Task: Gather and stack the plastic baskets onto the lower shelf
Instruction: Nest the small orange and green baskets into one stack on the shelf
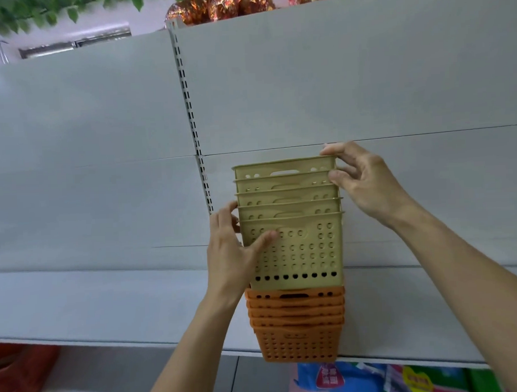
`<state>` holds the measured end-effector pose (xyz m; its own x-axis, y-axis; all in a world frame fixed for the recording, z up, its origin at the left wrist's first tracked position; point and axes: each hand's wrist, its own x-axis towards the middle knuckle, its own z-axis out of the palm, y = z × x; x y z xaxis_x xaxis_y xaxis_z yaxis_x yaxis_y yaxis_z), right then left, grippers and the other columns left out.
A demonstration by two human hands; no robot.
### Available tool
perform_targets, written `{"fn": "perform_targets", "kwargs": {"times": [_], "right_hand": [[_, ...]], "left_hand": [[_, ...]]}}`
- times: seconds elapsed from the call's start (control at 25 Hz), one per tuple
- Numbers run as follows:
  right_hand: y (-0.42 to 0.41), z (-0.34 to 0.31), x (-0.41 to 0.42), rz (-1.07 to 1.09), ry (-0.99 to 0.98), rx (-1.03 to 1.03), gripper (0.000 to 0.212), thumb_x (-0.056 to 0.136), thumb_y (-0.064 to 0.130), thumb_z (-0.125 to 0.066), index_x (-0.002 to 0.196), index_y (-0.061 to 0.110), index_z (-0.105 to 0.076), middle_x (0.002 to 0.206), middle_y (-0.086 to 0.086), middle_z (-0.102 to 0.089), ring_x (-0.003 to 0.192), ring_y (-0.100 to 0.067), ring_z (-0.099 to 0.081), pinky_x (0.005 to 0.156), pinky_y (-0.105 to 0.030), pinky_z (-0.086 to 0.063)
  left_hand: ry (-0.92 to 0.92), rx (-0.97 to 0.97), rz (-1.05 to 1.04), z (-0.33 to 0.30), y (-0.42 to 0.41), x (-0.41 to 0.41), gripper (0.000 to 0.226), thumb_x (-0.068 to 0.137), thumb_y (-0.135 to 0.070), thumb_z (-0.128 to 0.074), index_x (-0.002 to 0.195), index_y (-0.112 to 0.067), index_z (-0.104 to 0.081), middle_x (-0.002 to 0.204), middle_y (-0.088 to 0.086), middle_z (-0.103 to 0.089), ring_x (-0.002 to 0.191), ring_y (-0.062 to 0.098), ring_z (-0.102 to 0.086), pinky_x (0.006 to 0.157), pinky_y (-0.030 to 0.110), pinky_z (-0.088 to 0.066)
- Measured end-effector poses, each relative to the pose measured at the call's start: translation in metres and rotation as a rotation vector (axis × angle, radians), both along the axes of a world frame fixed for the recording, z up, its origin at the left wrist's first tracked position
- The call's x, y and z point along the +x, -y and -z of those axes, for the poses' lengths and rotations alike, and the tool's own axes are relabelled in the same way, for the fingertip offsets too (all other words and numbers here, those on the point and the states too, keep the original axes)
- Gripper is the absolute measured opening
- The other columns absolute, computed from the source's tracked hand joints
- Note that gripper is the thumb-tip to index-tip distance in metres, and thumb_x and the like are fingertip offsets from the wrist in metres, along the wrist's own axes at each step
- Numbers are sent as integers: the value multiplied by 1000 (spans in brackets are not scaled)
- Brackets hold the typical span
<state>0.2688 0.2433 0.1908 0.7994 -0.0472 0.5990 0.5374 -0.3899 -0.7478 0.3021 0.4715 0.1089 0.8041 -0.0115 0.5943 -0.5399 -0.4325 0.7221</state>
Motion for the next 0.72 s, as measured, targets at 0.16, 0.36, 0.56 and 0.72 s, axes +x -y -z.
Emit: {"fn": "perform_targets", "kwargs": {"times": [0.16,0.36,0.56,0.72], "right_hand": [[1,5,2,73,63,-1,32,93,-5,-55,116,18,-61,133,3,-59,124,-9,-57,101,-28,-50],[-5,8,-4,93,190,17,33,94,-6,-51,117,17,-57,142,2,-53,132,-13,-51,107,-31,-45],[-4,57,-5,16,50,-42,36,89,5,-64,118,21,-50,155,5,-34,141,-11,-38,110,-41,-42],[-8,101,-10,67,-6,-234,65,77,22,-76,130,41,-43,156,18,-18,145,-15,-27,107,-50,-43]], "left_hand": [[49,-86,5,-5,4,-5,67,73,-33,-83,129,-24,-46,121,-8,-49,98,-4,-54,79,40,-58],[113,-157,24,-4,6,-4,65,75,-23,-83,126,-22,-43,122,-7,-45,103,-1,-53,76,38,-59],[20,-127,57,34,4,2,67,68,-30,-87,115,-33,-39,113,-7,-50,103,9,-57,82,41,-58],[-133,-33,161,67,-3,-4,83,59,-46,-89,120,-44,-32,127,-7,-48,116,4,-53,92,29,-52]]}}
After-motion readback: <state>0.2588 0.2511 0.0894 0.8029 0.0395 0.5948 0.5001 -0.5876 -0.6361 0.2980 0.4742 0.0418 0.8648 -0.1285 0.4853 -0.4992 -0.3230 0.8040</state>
